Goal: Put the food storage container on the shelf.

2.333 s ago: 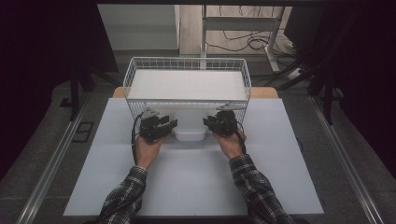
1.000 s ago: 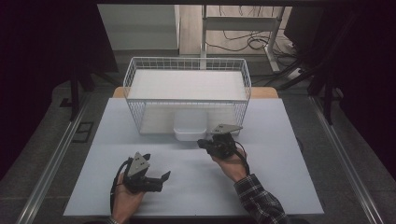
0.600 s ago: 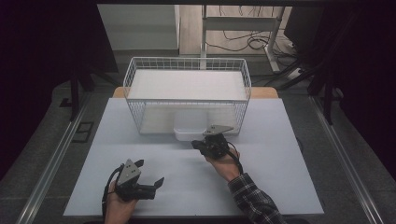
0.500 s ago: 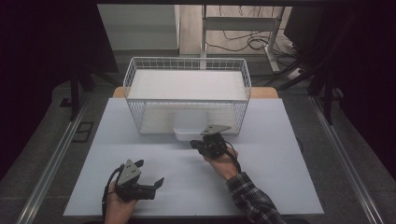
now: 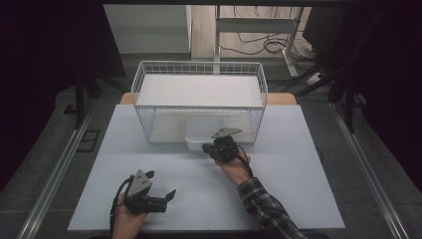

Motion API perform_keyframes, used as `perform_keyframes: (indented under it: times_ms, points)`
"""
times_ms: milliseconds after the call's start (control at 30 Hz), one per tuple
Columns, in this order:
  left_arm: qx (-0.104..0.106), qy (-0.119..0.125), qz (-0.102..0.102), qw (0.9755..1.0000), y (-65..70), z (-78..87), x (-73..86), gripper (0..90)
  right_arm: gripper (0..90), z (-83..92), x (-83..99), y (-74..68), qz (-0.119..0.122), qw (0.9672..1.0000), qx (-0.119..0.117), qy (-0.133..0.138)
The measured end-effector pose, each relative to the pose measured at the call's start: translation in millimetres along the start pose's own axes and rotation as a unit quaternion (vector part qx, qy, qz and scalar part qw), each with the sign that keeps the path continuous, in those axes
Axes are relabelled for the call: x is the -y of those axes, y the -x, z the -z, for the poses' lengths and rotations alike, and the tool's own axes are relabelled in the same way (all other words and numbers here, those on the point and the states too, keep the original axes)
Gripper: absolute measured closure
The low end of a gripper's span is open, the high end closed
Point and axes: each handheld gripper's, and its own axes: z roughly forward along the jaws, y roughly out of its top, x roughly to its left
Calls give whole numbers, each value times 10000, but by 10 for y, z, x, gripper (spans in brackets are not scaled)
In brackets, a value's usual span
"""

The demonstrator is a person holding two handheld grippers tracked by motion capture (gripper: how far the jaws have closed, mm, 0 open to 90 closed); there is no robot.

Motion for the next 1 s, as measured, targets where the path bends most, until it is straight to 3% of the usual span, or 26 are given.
perform_keyframes:
  times_ms: [1000]
  points:
    - [102,118,17,9999,-7,-11,-4,27,878,-228,-226,238,-70,9996,253,58]
